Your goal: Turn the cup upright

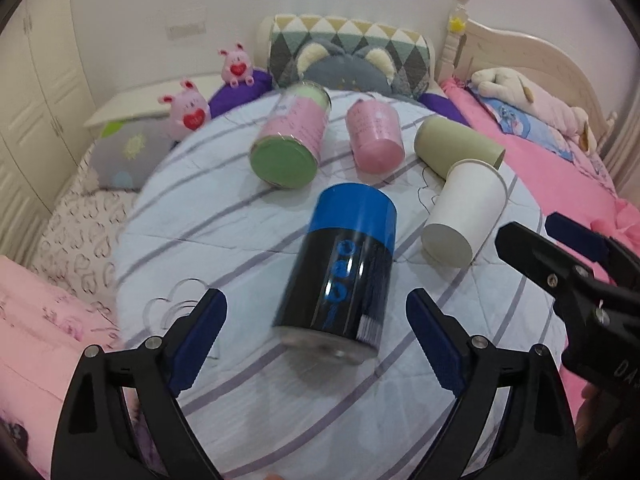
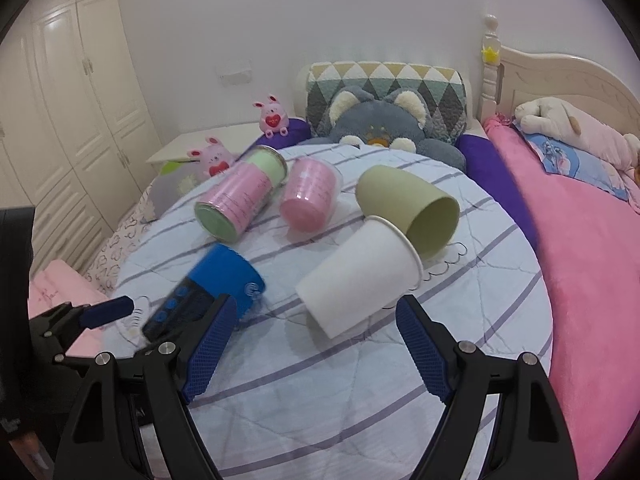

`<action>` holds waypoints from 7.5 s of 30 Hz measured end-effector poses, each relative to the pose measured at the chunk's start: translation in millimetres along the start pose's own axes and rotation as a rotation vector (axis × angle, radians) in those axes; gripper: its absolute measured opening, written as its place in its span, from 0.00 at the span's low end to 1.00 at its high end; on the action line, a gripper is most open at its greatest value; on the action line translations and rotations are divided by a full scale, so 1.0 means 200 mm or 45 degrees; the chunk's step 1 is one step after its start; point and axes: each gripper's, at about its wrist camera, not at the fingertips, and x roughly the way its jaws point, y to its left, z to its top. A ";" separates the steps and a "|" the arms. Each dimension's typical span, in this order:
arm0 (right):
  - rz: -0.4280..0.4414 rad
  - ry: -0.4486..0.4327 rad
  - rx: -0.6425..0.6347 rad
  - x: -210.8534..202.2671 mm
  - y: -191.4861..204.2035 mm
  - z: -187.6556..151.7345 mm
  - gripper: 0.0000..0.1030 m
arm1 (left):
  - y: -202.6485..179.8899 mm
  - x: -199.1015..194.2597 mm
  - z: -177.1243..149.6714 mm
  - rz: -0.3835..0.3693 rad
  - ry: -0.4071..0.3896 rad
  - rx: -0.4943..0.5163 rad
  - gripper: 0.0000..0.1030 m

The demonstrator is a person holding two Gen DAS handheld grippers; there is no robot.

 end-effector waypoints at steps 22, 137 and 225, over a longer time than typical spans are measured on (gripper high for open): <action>0.215 0.363 0.389 0.22 0.20 0.00 0.80 | 0.29 -0.18 -0.14 0.096 -0.123 -0.025 0.94; 0.244 -0.073 -0.234 0.11 0.37 -0.14 0.68 | 0.08 0.04 -0.19 -0.117 0.084 0.100 0.95; -0.007 -0.294 -0.109 -0.65 -0.22 -0.15 0.80 | -0.41 -0.63 -0.21 0.178 -0.514 0.040 1.00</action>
